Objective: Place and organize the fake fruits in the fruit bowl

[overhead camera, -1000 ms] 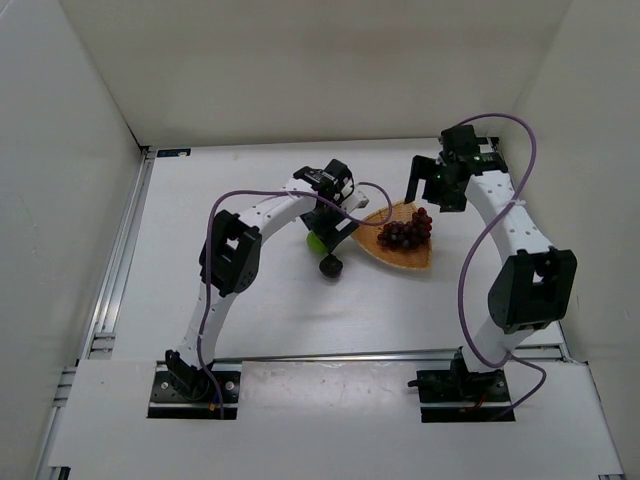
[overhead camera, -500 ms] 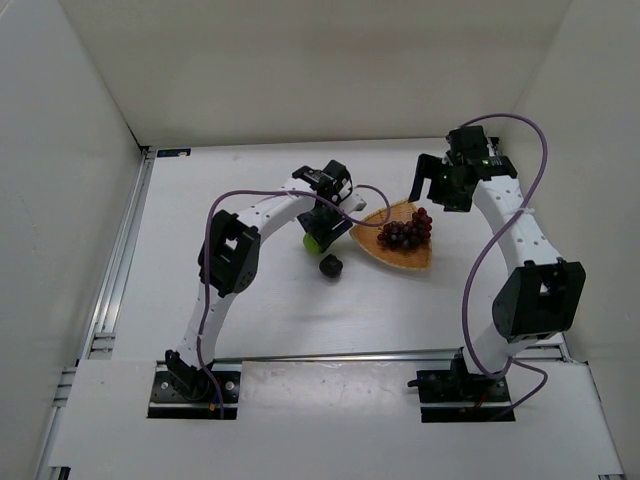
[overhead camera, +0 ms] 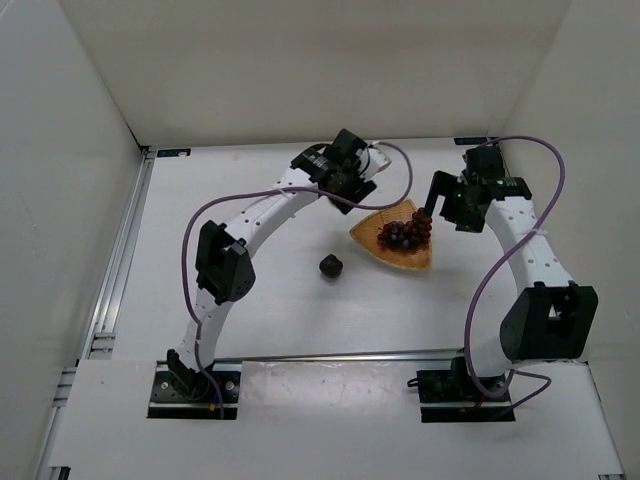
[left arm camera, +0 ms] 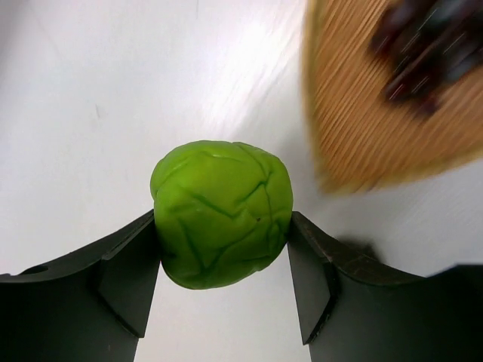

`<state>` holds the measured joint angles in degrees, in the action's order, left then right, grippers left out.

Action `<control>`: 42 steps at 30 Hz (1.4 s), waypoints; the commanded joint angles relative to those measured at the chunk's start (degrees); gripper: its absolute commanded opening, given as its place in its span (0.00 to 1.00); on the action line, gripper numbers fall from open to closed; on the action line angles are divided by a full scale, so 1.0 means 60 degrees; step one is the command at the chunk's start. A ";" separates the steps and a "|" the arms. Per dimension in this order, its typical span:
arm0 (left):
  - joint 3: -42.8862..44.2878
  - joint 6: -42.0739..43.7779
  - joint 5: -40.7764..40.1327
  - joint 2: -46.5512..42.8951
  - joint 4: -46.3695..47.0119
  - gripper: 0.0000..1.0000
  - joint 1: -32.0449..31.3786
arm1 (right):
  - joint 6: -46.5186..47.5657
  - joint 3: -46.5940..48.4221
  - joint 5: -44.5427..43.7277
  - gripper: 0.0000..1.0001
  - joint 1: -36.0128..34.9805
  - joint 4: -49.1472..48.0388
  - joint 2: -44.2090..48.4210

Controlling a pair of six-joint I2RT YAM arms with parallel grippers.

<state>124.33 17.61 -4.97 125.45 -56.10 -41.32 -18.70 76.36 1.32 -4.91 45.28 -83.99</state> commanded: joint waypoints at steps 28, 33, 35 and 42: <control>-0.0082 -0.0092 0.0025 -0.0515 0.1674 0.99 -0.1097 | 0.0771 -0.0582 -0.0339 0.99 -0.0922 -0.0206 0.2176; -0.0769 -0.0282 -0.0270 -0.1965 0.1674 0.99 -0.0717 | 0.1693 -0.1460 0.0174 0.99 -0.3412 -0.1026 0.2484; -0.1295 -0.0472 -0.0270 -0.2683 0.1674 0.99 -0.0279 | 0.1797 -0.1739 0.0496 0.99 -0.4347 -0.1639 0.2484; -0.2892 -0.1044 -0.0080 -0.4134 0.1234 0.99 0.1289 | 0.2031 -0.0776 0.0147 0.99 -0.6299 -0.2112 -0.0178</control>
<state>111.35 14.15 -5.41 103.04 -46.76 -36.95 -9.50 67.96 2.90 -39.51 35.90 -78.24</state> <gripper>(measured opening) 0.992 0.994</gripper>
